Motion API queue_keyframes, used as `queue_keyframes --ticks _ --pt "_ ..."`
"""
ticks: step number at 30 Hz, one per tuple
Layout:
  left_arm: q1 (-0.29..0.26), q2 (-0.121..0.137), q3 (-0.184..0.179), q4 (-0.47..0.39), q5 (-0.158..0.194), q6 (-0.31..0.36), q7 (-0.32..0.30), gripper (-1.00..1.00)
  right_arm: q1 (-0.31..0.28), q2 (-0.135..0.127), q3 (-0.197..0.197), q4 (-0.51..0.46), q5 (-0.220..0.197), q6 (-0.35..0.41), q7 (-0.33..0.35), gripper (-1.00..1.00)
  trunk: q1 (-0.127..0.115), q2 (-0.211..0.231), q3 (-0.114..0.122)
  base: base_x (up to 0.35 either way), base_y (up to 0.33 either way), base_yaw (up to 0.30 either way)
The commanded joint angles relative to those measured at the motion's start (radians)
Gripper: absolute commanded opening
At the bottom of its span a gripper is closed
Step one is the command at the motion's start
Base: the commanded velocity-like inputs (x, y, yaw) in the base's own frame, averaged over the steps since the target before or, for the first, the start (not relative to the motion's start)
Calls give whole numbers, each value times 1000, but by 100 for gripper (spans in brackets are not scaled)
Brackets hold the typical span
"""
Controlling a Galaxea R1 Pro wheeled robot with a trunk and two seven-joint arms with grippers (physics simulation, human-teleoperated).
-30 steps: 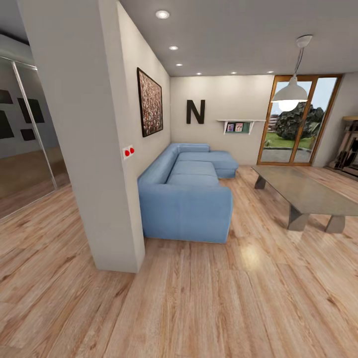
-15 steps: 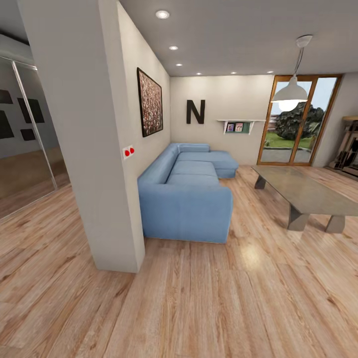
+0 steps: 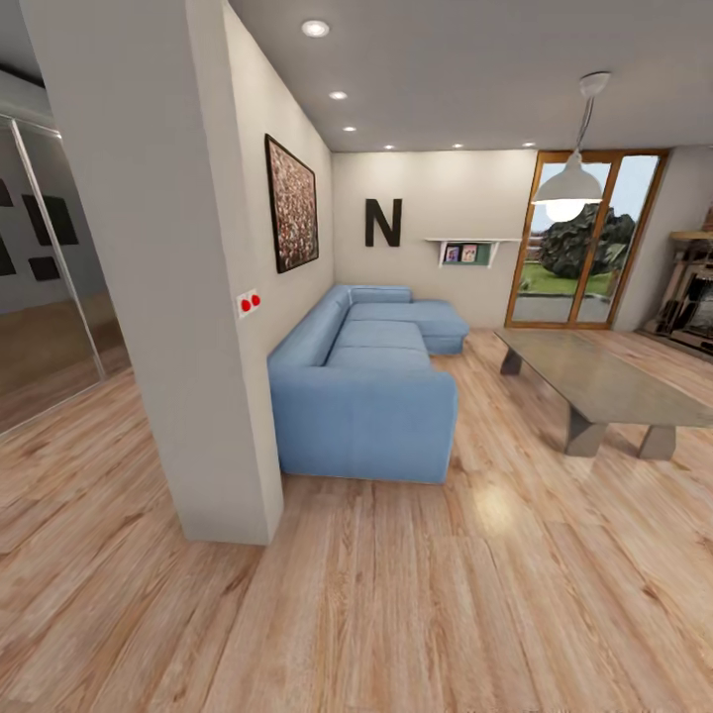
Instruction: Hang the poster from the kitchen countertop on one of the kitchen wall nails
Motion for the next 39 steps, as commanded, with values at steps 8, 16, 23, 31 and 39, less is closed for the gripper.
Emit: queue_keyframes --ticks 8,16,23,31,39 --pt "0 0 1 -1 -1 0 0 100 -1 0 0 1 0 -3 -1 100 0 0 -1 0 0 -246" --pt "0 0 1 3 -1 -1 0 100 -1 0 0 1 0 -2 -1 100 0 0 0 0 0 -267" --pt "0 0 1 14 0 -1 0 100 -1 0 0 1 0 -2 -1 100 0 0 0 0 0 -269" --pt "0 0 1 14 0 -1 0 100 -1 0 0 1 0 -2 -1 100 0 0 0 0 0 -269" --pt "0 0 1 14 -1 -1 0 100 -1 0 0 1 0 -3 -1 100 0 0 0 0 0 -269"
